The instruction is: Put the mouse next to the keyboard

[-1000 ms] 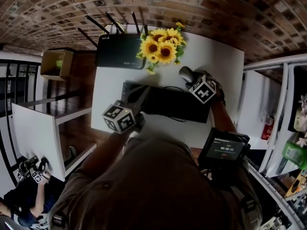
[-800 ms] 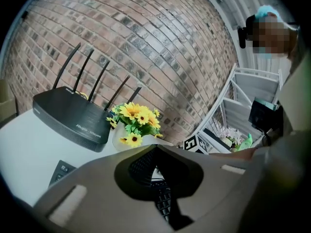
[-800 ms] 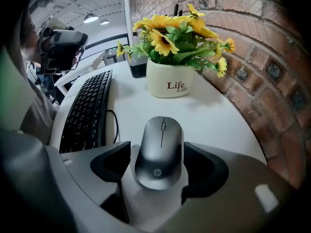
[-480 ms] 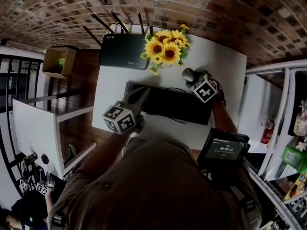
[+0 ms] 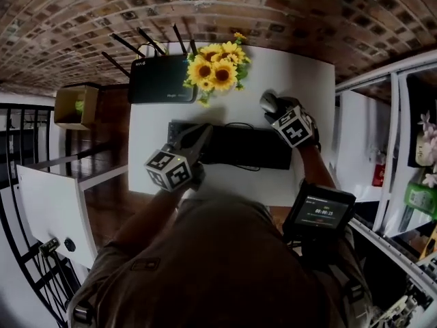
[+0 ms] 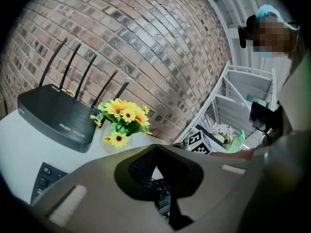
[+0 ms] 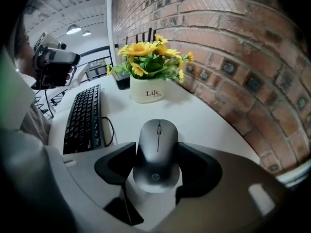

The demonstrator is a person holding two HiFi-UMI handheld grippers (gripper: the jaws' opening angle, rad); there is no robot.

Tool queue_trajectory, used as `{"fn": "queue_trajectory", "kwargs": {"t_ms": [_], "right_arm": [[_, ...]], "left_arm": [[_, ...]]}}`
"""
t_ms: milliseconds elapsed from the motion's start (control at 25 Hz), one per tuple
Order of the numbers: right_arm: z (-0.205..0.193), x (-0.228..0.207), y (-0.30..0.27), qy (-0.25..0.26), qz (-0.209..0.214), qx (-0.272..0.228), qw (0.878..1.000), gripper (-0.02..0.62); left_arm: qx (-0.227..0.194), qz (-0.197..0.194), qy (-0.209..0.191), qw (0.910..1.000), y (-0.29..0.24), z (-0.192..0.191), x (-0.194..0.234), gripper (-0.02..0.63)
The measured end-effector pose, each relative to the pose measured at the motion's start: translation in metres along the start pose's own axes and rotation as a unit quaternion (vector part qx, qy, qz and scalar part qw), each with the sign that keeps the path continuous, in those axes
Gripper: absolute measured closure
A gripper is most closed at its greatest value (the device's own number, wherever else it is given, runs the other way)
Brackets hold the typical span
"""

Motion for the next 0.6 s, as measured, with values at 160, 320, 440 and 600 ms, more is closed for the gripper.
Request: {"fn": "queue_trajectory", "kwargs": {"t_ms": [160, 320, 440, 600], "right_arm": [[-0.026, -0.008, 0.03, -0.048, -0.035, -0.003, 0.998, 0.311], [-0.064, -0.016, 0.058, -0.112, -0.068, -0.007, 0.991, 0.311], [-0.098, -0.019, 0.076, -0.165, -0.096, -0.007, 0.982, 0.311], [-0.139, -0.016, 0.093, -0.209, -0.123, 0.003, 0.97, 0.31]], "left_arm": [[0.014, -0.035, -0.01, 0.9992, -0.014, -0.004, -0.019, 0.606], [0.033, -0.074, -0.021, 0.9965, -0.028, -0.012, -0.043, 0.606], [0.049, -0.102, -0.028, 0.9932, -0.037, -0.019, -0.06, 0.606], [0.065, -0.122, -0.03, 0.9899, -0.043, -0.029, -0.081, 0.606]]}}
Point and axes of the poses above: the fingertips, and each gripper's own axes: y backward along the fingers, x to its left, z out of its top, the point moved 1 cm from there along y, backward along the fingers, and after that the axes turned 5 degrees about -y, right-handed, at the moved point
